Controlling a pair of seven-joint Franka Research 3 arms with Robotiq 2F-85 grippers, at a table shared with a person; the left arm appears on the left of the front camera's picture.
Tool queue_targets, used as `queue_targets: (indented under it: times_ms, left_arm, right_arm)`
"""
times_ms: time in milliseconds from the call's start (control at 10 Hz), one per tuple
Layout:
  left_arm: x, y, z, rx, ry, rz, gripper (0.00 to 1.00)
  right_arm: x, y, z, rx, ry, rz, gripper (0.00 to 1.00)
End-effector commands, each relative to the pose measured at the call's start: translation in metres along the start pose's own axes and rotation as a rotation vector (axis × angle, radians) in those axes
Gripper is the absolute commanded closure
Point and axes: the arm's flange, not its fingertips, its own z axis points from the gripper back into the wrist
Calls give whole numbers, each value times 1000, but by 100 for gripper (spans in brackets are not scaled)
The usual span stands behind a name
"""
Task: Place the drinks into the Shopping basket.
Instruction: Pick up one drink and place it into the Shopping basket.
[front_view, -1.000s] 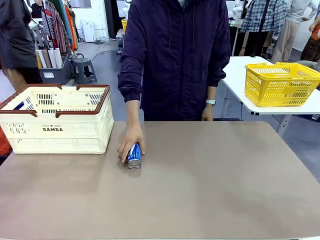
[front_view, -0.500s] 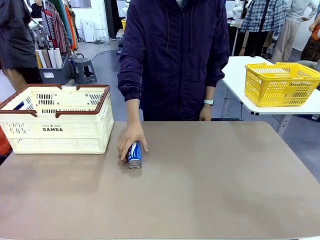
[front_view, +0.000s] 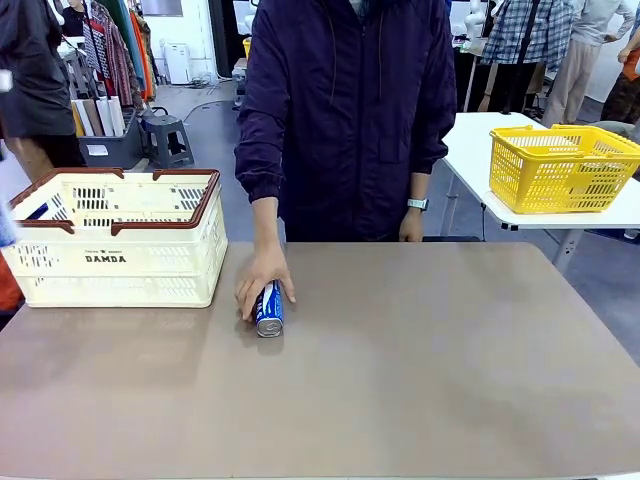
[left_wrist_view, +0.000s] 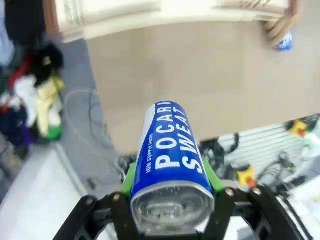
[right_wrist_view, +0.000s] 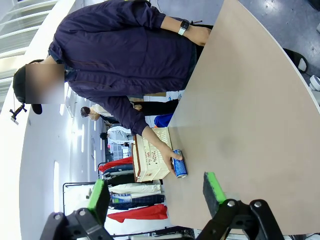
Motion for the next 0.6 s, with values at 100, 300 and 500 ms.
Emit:
queue_targets:
  times_ms: [100, 300, 500]
  left_arm:
    - [124, 18, 24, -55, 1, -128, 100]
    - [180, 25, -2, -48, -106, -133, 100]
    - [220, 33, -56, -31, -72, -156, 100]
  right_arm:
    - [0, 1, 1, -4, 9, 13, 0]
    - [0, 1, 1, -4, 9, 13, 0]
    - [0, 1, 1, -4, 9, 13, 0]
